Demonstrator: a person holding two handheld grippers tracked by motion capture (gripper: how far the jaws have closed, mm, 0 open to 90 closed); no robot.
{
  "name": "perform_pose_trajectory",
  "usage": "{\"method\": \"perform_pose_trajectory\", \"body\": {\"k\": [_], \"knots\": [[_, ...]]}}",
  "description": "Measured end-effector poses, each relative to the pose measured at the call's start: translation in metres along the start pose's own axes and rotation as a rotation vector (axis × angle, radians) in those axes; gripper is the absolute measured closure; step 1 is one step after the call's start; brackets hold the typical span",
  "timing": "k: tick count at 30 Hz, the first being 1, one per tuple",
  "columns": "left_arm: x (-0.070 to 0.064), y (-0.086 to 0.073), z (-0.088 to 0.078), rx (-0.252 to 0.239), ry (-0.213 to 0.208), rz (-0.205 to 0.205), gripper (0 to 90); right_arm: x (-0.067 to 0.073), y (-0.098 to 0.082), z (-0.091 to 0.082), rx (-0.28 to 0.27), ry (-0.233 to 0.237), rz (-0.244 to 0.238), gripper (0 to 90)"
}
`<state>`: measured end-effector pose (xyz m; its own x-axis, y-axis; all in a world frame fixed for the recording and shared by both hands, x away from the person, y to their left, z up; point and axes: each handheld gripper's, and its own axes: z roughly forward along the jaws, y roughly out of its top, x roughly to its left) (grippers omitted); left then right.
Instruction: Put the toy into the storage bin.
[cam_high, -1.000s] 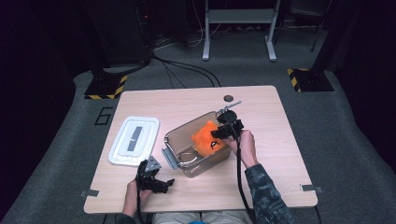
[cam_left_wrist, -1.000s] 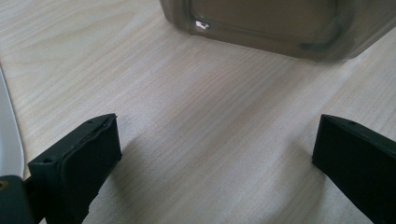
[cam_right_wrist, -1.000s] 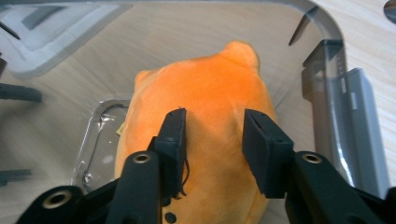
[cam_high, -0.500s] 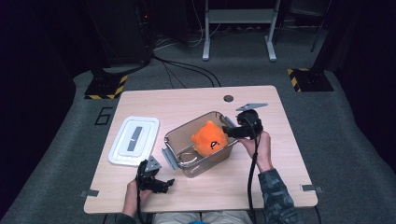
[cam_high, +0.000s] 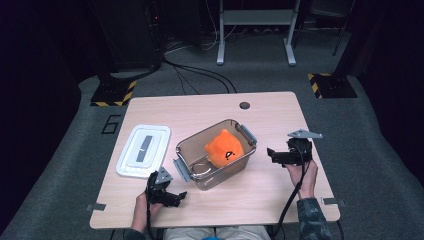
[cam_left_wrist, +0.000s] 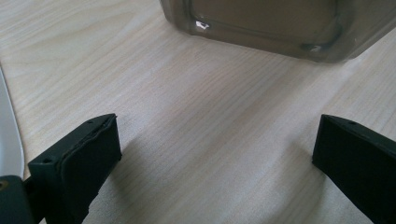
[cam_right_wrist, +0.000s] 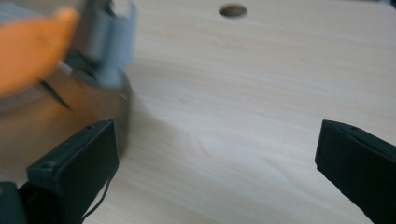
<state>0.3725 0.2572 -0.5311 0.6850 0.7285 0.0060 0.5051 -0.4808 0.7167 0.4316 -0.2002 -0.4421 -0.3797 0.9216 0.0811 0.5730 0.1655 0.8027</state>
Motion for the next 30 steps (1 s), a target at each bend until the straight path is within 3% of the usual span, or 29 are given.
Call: {"method": "perform_pose_trajectory", "body": {"k": [6, 12, 15, 19, 23, 30], "knots": [[0.000, 0.000, 0.000, -0.002, 0.004, -0.001, 0.8, -0.020, -0.043, 0.021, 0.035, -0.008, 0.061, 0.0], [0.000, 0.000, 0.000, -0.005, 0.005, 0.002, 0.7, -0.022, -0.068, 0.044, 0.090, -0.036, 0.027, 0.0], [0.000, 0.000, 0.000, 0.001, 0.001, 0.003, 0.8, -0.018, -0.068, 0.044, 0.085, -0.060, -0.017, 0.0], [0.001, 0.000, 0.000, 0.001, -0.003, 0.004, 0.9, -0.014, -0.069, 0.051, 0.139, -0.073, -0.050, 0.0], [0.001, 0.000, -0.001, 0.006, -0.006, 0.006, 0.9, -0.015, -0.069, 0.051, 0.140, -0.052, -0.057, 0.0], [-0.005, 0.000, -0.001, 0.007, 0.050, -0.040, 0.9, -0.015, -0.068, 0.052, 0.138, -0.048, -0.064, 0.0]]}}
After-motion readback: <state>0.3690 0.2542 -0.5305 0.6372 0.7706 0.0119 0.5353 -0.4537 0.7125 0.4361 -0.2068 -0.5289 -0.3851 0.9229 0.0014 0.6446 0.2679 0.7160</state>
